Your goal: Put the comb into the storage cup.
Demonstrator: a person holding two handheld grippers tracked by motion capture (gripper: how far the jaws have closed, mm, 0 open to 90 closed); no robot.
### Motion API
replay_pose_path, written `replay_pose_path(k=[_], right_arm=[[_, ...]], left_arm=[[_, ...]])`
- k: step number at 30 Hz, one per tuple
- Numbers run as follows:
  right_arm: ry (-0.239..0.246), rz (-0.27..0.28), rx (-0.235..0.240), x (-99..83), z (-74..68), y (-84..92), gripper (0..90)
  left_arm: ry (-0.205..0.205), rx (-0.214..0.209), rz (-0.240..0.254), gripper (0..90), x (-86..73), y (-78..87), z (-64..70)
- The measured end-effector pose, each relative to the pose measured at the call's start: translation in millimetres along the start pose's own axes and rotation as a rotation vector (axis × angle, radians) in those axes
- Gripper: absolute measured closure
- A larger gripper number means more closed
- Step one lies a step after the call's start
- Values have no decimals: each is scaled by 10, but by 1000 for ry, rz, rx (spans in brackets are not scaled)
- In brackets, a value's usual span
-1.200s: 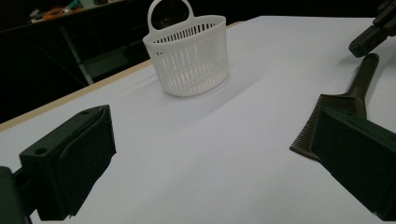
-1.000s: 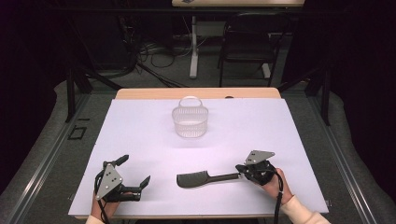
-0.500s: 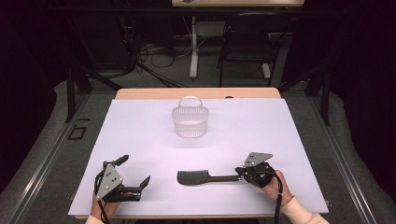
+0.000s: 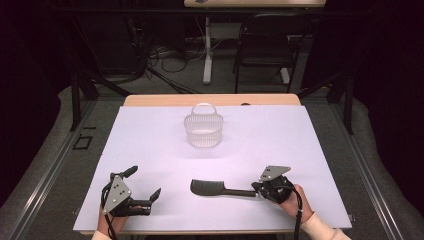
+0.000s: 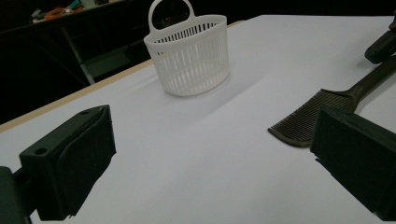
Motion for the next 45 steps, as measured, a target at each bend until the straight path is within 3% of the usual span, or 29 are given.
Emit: replay_pose_path(k=[8,13,17,23,24,29,31,33,35,45], right_arm=[[-2,-15,-2,-11,-25,10,900],[-10,-2,-17,3,1,35,824],[-22,5,-38,24,44,84,705],[-41,12,-38,48,85,128,606],[-45,10,-39,56,91,140,527],[-32,-1,-33,65,74,151,422],[-38,-14,-35,67,78,149,303],[-38,-16,-33,68,76,149,298],[-36,-26,-36,75,75,160,212],[4,-44,-18,166,9,235,53]], left_arm=[[-1,0,1,2,5,2,1],[1,0,0,2,3,0,0],[0,0,3,2,7,2,4],[1,-1,-1,2,1,0,0],[-1,0,-2,2,1,-1,-1],[-2,0,-1,2,4,0,4],[-4,-1,1,2,7,1,5],[-4,-3,1,2,8,1,6],[-3,-3,1,2,7,1,6],[-3,-3,3,2,11,0,7]])
Point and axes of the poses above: each handheld gripper's, and its own axes: y roughly backward along the jaws, x roughly out of its top, z roughly to its right, the point moved 7 cm from there along -y, roughly forward along the jaws, and after that the axes turned 7 degrees about -x, right-handed, at the moved point
